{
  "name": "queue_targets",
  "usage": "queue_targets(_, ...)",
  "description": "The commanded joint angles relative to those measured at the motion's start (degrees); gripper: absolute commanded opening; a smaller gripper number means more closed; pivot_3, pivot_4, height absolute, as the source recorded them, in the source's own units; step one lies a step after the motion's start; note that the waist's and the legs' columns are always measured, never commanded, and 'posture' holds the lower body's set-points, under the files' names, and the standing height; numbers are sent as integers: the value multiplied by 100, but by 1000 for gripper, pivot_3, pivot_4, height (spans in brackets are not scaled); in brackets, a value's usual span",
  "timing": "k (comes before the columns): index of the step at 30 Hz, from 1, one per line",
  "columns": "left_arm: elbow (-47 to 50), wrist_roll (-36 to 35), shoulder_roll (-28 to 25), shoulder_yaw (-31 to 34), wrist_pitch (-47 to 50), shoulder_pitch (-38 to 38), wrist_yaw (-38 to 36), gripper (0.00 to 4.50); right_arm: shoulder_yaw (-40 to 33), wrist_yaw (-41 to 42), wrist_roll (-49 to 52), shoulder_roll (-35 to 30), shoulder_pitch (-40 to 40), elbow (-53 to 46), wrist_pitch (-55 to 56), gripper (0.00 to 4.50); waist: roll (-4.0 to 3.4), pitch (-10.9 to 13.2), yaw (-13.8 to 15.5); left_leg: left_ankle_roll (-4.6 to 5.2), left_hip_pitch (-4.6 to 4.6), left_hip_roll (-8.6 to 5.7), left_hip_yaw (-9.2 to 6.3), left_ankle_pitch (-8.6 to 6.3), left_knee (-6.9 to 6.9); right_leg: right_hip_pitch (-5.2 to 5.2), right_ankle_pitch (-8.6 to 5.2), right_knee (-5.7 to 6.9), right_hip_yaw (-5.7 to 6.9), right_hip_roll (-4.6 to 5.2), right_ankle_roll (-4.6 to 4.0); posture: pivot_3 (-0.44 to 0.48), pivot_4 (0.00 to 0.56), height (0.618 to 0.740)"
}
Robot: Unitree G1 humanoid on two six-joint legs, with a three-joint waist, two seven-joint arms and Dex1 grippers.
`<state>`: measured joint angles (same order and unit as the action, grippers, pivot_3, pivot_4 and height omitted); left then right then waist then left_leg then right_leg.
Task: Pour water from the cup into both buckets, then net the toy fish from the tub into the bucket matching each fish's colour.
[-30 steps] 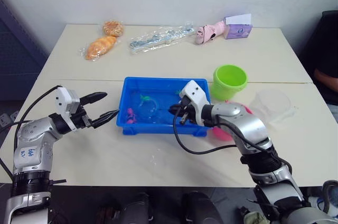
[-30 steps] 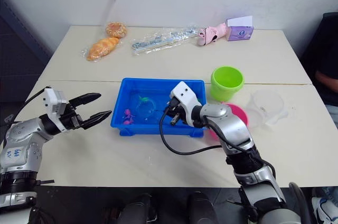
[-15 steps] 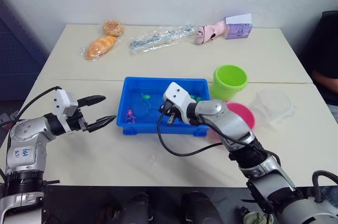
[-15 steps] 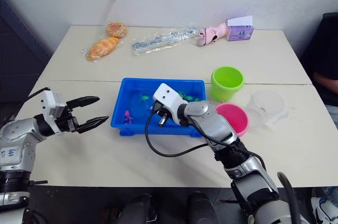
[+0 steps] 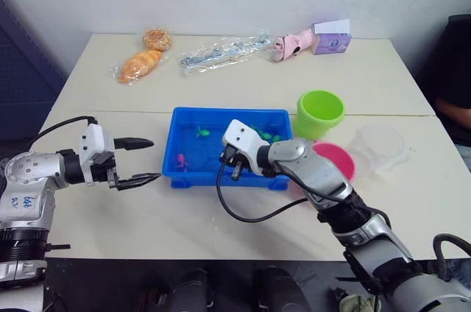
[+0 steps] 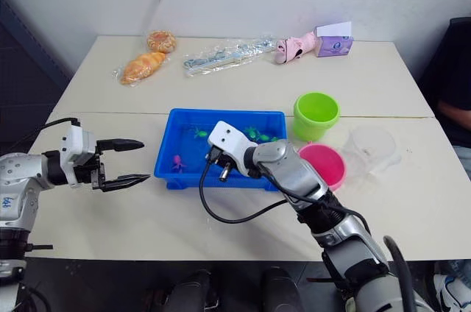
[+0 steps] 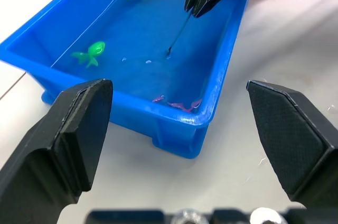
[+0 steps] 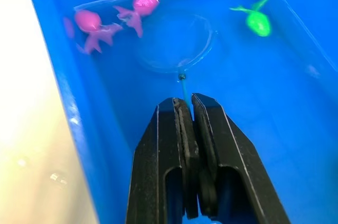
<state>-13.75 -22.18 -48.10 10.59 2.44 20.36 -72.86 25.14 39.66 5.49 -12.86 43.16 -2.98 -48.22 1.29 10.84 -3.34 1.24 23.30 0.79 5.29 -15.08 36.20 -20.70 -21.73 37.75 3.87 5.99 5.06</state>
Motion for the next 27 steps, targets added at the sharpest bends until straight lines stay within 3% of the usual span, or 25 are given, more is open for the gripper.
queue_targets(1, 139, 53, -114, -20, -66, 101, -42, 4365, -266, -119, 147, 148, -13, -210, 30, 0, 0, 0, -3, 0, 0, 0, 0, 0, 0, 0, 0, 0, 1, 0, 0, 0, 150, 740)
queue_targets(14, -37, 147, -113, -2, -77, 188, -58, 4365, -648, -174, 500, 248, -117, -419, -226, 0, 0, 0, -3, 0, 0, 0, 2, 0, -1, -2, 0, 1, 0, 0, 0, 0, 150, 740)
queue_targets(27, -205, 171, -122, 71, -160, 139, -52, 4365, -666, 90, 859, -259, -174, -821, -642, 0, 0, 0, 5, 1, 0, 0, 2, -1, 0, -2, 0, 0, 0, 0, 0, 0, 150, 740)
